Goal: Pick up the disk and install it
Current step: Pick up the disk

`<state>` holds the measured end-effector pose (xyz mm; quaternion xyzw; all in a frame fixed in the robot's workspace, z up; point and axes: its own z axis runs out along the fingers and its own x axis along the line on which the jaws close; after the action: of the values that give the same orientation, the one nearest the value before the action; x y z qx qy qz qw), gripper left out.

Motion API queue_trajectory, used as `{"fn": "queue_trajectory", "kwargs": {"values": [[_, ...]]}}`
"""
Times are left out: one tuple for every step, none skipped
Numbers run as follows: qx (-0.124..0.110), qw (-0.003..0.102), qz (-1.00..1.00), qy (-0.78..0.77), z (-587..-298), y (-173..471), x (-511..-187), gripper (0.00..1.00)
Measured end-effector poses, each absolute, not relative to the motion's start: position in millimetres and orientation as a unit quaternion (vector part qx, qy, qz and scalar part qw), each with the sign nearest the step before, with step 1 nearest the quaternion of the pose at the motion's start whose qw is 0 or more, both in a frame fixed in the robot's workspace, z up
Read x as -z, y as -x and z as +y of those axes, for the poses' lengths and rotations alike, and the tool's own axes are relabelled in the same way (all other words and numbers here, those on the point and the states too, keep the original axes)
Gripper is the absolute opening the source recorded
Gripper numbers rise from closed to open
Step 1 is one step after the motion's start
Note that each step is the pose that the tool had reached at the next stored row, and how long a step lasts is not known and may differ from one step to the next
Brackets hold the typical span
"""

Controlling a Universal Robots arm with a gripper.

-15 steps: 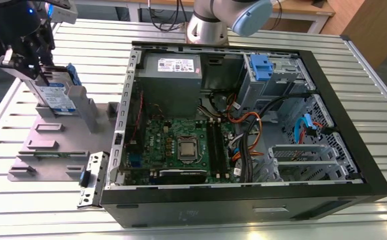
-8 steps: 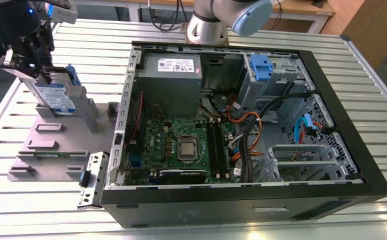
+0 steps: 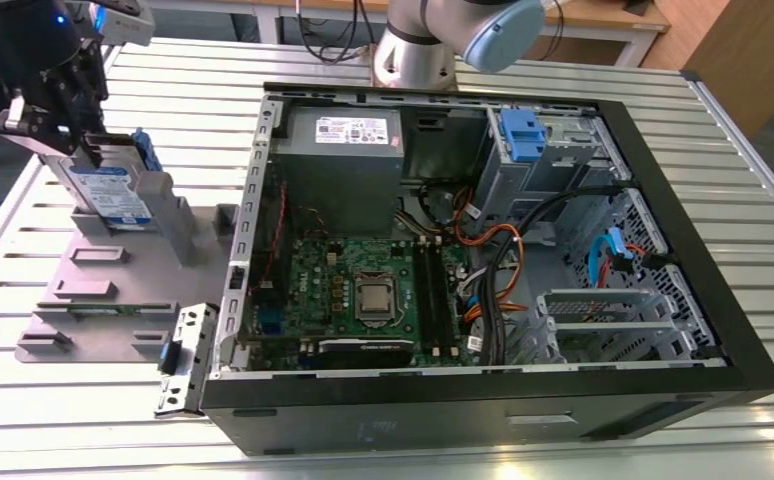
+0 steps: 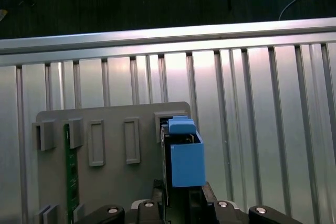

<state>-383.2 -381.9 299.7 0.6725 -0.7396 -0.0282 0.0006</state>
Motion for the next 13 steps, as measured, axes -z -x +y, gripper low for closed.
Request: {"fn": "queue_trajectory", "kwargs": {"values": [[0.028,0.001,-0.74,-0.672,-381.9,383.2,-300.7,0.38],[0.028,0.001,-0.74,-0.672,-381.9,383.2,-301.8,0.38],[0.028,0.001,-0.74,-0.672,-381.9,383.2,-302.4,0.38],[0.028,0.001,-0.74,-0.672,-381.9,383.2,-302.3,0.38],[0.028,0.001,-0.74,-0.672,-381.9,383.2,-302.8,0.38],[0.028,0.001,-0.74,-0.672,-381.9,383.2,-302.9,0.38],[0.028,0.001,-0.74,-0.672,-381.9,383.2,-303.0,0.38],[0.028,0.001,-0.74,-0.672,-381.9,383.2,-303.0,0.38],[0.028,0.001,-0.74,-0.672,-381.9,383.2,-303.2,0.38],[0.028,0.001,-0.74,-0.672,-381.9,383.2,-303.4,0.38],[0.028,0.001,-0.74,-0.672,-381.9,383.2,-303.4,0.38],[0.028,0.001,-0.74,-0.672,-381.9,383.2,-303.3,0.38],[0.028,0.001,-0.74,-0.672,-381.9,383.2,-303.3,0.38]]}}
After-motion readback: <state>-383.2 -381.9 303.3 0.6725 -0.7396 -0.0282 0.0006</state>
